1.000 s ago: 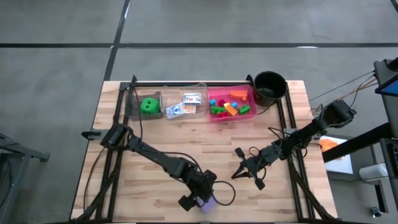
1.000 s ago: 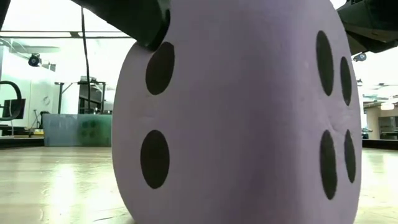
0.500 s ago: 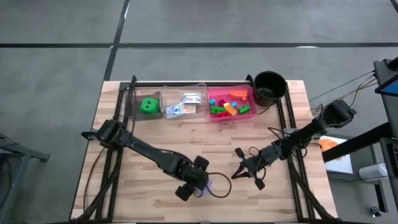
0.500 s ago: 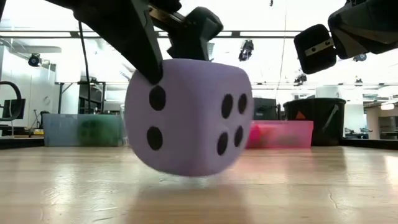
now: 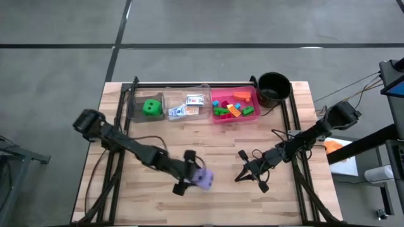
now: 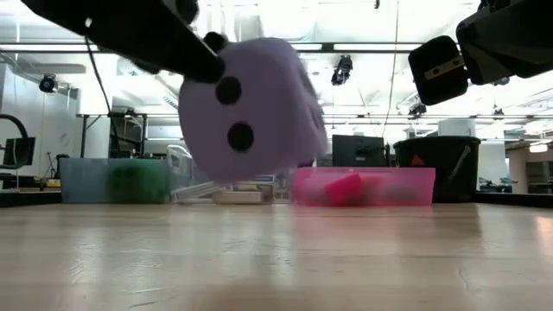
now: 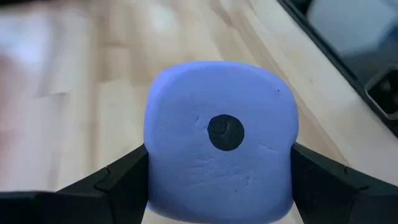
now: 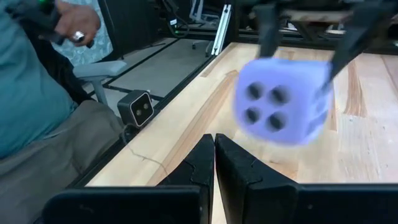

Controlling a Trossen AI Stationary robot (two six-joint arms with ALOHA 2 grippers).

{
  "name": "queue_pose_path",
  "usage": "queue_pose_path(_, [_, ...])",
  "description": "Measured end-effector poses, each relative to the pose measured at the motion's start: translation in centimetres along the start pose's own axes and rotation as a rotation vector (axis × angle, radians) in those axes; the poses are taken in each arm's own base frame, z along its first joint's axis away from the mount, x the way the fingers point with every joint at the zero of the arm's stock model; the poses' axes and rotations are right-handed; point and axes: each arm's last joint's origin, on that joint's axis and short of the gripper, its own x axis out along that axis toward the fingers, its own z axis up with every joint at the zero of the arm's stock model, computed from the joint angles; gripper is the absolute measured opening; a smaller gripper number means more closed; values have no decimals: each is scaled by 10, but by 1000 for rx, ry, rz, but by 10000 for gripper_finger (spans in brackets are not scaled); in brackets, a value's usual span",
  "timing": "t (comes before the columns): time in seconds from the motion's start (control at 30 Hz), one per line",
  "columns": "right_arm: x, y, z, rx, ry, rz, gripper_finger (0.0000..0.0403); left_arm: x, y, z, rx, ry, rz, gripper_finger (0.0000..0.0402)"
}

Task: Pick & Place Toys
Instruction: Put the purple game die into the black bin

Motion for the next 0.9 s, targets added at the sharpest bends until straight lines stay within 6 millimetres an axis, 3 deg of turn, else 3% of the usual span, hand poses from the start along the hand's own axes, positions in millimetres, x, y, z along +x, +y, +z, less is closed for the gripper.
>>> queue_pose_path(0.4, [0, 0, 0, -11, -2, 0, 18, -95, 29, -64, -183, -258, 421, 311])
queue_pose_path(0.67, [0, 0, 0, -11, -2, 0, 18, -148, 45, -88, -269, -383, 784, 306])
queue_pose_path(0.9, [0, 0, 0, -11, -1, 0, 18, -179, 53, -96, -358, -438, 1025, 304])
